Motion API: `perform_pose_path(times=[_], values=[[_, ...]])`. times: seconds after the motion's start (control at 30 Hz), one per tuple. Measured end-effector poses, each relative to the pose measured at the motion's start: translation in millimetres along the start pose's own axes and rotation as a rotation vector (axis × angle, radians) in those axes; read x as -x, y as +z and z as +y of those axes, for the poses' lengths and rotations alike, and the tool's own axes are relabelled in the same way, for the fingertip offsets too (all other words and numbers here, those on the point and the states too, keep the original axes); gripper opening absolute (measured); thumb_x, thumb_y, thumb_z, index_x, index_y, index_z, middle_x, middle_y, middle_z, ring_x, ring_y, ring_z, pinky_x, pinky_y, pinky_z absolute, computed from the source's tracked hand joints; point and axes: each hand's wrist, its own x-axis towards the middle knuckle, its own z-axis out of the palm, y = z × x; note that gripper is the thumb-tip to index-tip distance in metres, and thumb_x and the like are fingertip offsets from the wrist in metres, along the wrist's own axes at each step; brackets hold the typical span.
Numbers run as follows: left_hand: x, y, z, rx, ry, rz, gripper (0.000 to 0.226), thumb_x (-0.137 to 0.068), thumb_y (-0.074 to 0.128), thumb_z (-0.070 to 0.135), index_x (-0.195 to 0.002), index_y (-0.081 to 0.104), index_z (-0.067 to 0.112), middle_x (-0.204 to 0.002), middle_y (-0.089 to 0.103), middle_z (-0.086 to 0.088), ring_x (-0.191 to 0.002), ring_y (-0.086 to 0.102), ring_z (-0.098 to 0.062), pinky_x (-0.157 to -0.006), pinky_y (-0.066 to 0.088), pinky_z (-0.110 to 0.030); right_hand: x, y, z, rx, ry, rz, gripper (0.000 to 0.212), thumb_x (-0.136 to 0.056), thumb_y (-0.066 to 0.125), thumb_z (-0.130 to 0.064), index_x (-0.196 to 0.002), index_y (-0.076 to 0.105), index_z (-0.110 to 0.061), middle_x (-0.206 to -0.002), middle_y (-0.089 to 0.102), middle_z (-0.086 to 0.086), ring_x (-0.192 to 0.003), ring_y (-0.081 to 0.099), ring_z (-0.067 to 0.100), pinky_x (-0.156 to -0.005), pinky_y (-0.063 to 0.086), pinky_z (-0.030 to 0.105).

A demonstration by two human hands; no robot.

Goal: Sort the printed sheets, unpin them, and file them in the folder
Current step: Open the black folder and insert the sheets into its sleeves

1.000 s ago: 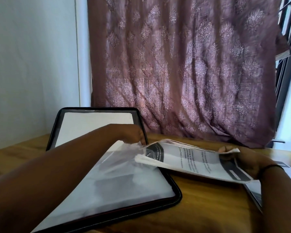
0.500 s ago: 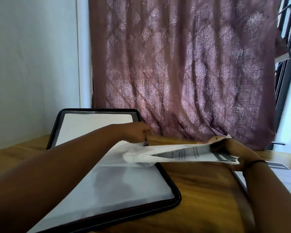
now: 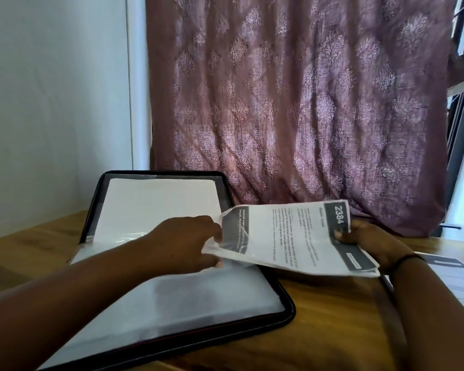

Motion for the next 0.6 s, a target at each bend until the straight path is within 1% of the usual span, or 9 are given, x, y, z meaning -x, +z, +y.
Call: perform_pose_path(times=[0.1,0.17,0.27,0.3,0.33,0.37,0.43,0.53,0.6], values=[[4.6,5.8,-1.1,0.016,0.011,0.165,0.034,-0.092,0.050,0.049,-0.123,0.054,0.035,-0.126,0.056,0.015,-0.112,0.055,-0.011,-0.088,0.044,-0.026,6.5,6.8,-1.9,0.016,-0.019,-0.035,0.023,-0.085,0.050,0.019,-0.097,0.062,0.004,-0.068,0.071,0.015,-0.052,0.068,0.020,-0.046,0.054,0.025],[7.0,10.5,-3.9,0.033,0.040,0.243,0.029,-0.094,0.043,0.044,-0.113,0.062,0.032,-0.116,0.064,0.011,-0.103,0.061,-0.015,-0.080,0.049,-0.027,9.1,10.5,-6.4,0.022,-0.032,-0.032,0.018,-0.080,0.051,0.021,-0.080,0.058,0.004,-0.066,0.067,0.016,-0.047,0.064,0.017,-0.043,0.051,0.021],[10.1,16.6,-4.8,0.015,0.130,0.382,0.028,-0.086,0.041,0.040,-0.090,0.068,0.031,-0.088,0.070,0.012,-0.074,0.067,-0.014,-0.055,0.051,-0.025,5.9,10.2,-9.2,-0.055,-0.058,-0.051,0.013,-0.064,0.048,0.015,-0.070,0.055,0.006,-0.093,0.065,0.025,-0.074,0.066,0.033,-0.057,0.057,0.029],[11.9,17.0,-3.3,0.006,0.157,0.416,0.027,-0.085,0.041,0.040,-0.086,0.067,0.032,-0.082,0.069,0.012,-0.067,0.066,-0.012,-0.049,0.050,-0.024,7.3,11.5,-11.1,-0.060,-0.076,-0.060,0.015,-0.065,0.045,0.016,-0.063,0.056,0.006,-0.096,0.064,0.027,-0.082,0.063,0.038,-0.062,0.059,0.031],[13.4,17.7,-1.5,0.004,0.181,0.438,0.027,-0.085,0.041,0.039,-0.083,0.067,0.031,-0.078,0.068,0.013,-0.063,0.065,-0.011,-0.046,0.049,-0.022,5.3,10.5,-10.8,-0.059,-0.104,-0.069,0.026,-0.071,0.041,0.018,-0.053,0.055,0.005,-0.094,0.063,0.028,-0.085,0.060,0.040,-0.063,0.059,0.032],[14.5,18.5,0.4,-0.001,0.208,0.453,0.027,-0.085,0.041,0.038,-0.083,0.067,0.031,-0.077,0.068,0.012,-0.062,0.064,-0.011,-0.045,0.049,-0.022,5.4,10.1,-10.3,-0.063,-0.128,-0.081,0.041,-0.076,0.036,0.020,-0.045,0.054,0.001,-0.089,0.063,0.027,-0.086,0.060,0.041,-0.064,0.060,0.032],[17.3,18.3,5.6,-0.017,0.248,0.470,0.027,-0.086,0.041,0.035,-0.083,0.067,0.029,-0.077,0.067,0.011,-0.062,0.063,-0.013,-0.045,0.049,-0.023,8.8,10.2,-9.6,-0.060,-0.162,-0.123,0.054,-0.082,0.031,0.019,-0.037,0.052,-0.004,-0.077,0.065,0.022,-0.085,0.059,0.042,-0.067,0.060,0.032],[18.5,19.6,9.8,-0.052,0.252,0.489,0.027,-0.087,0.041,0.032,-0.081,0.067,0.027,-0.076,0.066,0.009,-0.060,0.062,-0.017,-0.045,0.049,-0.024,12.2,8.0,-8.2,-0.075,-0.181,-0.138,0.058,-0.086,0.029,0.016,-0.037,0.052,-0.005,-0.069,0.067,0.019,-0.083,0.059,0.042,-0.068,0.060,0.031],[19.6,22.0,12.3,-0.058,0.245,0.474,0.027,-0.087,0.041,0.032,-0.081,0.067,0.027,-0.076,0.066,0.009,-0.060,0.062,-0.018,-0.045,0.050,-0.025,14.5,9.2,-8.6,-0.110,-0.168,-0.123,0.053,-0.084,0.032,0.015,-0.039,0.052,-0.004,-0.071,0.067,0.020,-0.082,0.060,0.041,-0.066,0.060,0.032]])
